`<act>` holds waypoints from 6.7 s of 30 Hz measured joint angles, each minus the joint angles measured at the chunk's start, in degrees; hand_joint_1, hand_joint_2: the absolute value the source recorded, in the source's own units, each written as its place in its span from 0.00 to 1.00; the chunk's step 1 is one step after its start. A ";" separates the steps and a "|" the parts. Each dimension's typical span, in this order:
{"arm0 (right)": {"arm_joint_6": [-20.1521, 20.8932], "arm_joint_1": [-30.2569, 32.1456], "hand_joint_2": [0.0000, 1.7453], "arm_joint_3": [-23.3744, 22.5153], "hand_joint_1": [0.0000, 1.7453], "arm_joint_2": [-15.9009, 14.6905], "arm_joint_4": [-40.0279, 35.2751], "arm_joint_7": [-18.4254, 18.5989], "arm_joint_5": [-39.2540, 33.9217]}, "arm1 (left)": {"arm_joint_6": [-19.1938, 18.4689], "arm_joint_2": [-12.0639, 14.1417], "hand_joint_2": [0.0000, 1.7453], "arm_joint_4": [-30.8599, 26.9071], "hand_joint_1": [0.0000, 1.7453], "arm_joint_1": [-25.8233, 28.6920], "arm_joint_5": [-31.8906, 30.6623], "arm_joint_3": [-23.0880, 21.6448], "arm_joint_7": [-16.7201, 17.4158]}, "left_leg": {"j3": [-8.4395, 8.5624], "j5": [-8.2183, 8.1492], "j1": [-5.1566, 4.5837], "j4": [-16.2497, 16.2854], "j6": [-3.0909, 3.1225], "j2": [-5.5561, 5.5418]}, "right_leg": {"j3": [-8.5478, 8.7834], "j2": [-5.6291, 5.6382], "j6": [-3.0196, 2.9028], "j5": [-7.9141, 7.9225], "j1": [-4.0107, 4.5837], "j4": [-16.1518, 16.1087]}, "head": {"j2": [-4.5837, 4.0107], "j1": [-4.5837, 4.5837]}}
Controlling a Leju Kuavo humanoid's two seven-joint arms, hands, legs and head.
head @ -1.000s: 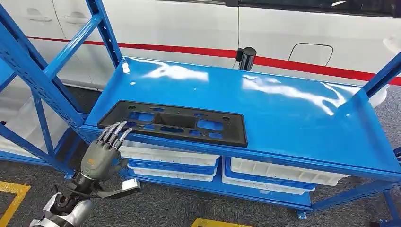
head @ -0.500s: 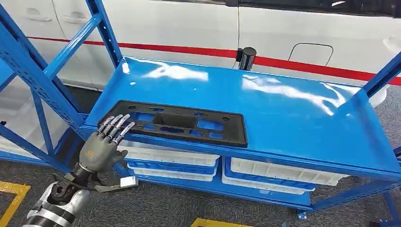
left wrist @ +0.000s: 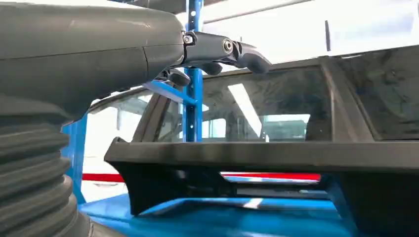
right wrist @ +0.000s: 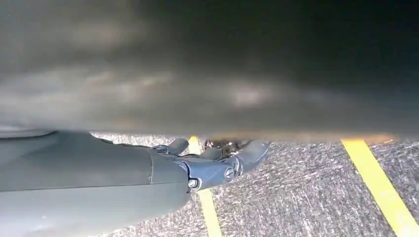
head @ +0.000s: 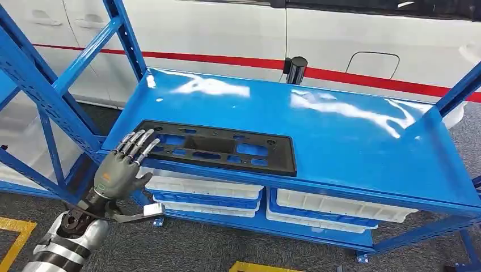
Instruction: Take the parts from the cabinet and place them on the table.
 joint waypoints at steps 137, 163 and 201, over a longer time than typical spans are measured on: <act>0.09 -4.26 0.00 2.45 0.00 0.44 0.00 3.78 6.05 | 0.24 -22.10 1.00 43.12 1.00 -31.49 7.23 -12.11 -2.78 | -1.49 1.66 -0.55 0.00 0.77 -0.80 | -1.18 -0.80 0.58 1.20 -0.57 -0.02 | 0.00 -0.02; 0.04 -4.40 0.00 2.43 0.00 0.46 0.00 3.63 6.08 | 0.24 -22.51 1.00 31.86 1.00 -25.89 -1.68 -2.42 -9.01 | -1.53 1.66 -0.54 0.00 0.77 -0.77 | -1.23 -0.78 0.59 1.20 -0.57 -0.02 | 0.00 -0.02; 0.20 -3.29 0.00 1.01 0.00 1.86 0.00 2.56 4.83 | 0.07 -15.19 1.00 -0.66 1.00 -12.12 9.81 14.25 -20.48 | -0.54 2.41 0.01 -2.13 2.01 0.12 | -10.26 -0.52 0.65 -5.65 -1.16 16.93 | 0.00 0.13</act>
